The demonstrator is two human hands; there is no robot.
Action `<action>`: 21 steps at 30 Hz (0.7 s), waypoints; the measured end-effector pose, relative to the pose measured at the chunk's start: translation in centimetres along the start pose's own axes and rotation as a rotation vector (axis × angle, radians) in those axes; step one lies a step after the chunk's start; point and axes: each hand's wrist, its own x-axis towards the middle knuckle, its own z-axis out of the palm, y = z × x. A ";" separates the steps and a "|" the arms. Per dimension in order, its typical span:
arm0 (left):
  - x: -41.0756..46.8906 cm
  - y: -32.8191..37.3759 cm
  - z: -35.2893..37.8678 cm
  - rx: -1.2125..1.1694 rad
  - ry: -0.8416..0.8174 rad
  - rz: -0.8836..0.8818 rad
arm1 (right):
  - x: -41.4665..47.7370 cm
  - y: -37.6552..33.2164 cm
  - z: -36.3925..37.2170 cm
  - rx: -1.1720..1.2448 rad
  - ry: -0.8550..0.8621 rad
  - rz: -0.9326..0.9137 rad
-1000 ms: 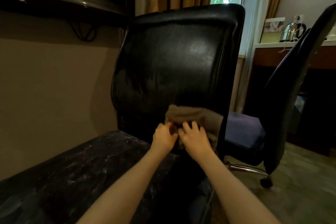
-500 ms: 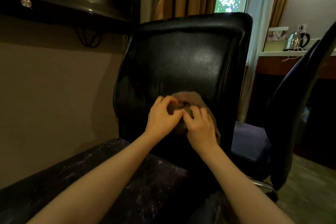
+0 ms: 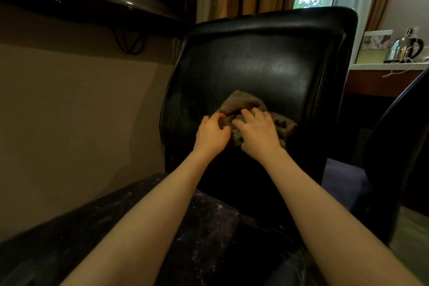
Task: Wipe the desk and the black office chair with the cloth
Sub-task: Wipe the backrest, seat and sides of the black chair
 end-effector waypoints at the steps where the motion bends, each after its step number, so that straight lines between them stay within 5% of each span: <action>1: -0.6 -1.2 0.4 -0.003 -0.021 -0.038 | -0.7 -0.9 1.0 0.004 -0.022 -0.028; 5: -3.8 -5.5 1.1 0.039 -0.194 -0.216 | -4.4 -4.6 4.8 0.035 -0.110 -0.160; 9: -7.1 -6.7 1.4 0.128 -0.330 -0.234 | -7.1 -6.1 6.4 0.026 -0.415 -0.248; 17: -7.3 -2.9 -2.0 0.034 -0.245 -0.161 | -7.1 -2.8 2.3 -0.103 0.002 -0.333; 21: -7.8 -1.2 -4.1 0.098 -0.245 -0.082 | -6.4 0.5 -1.2 -0.158 0.102 -0.203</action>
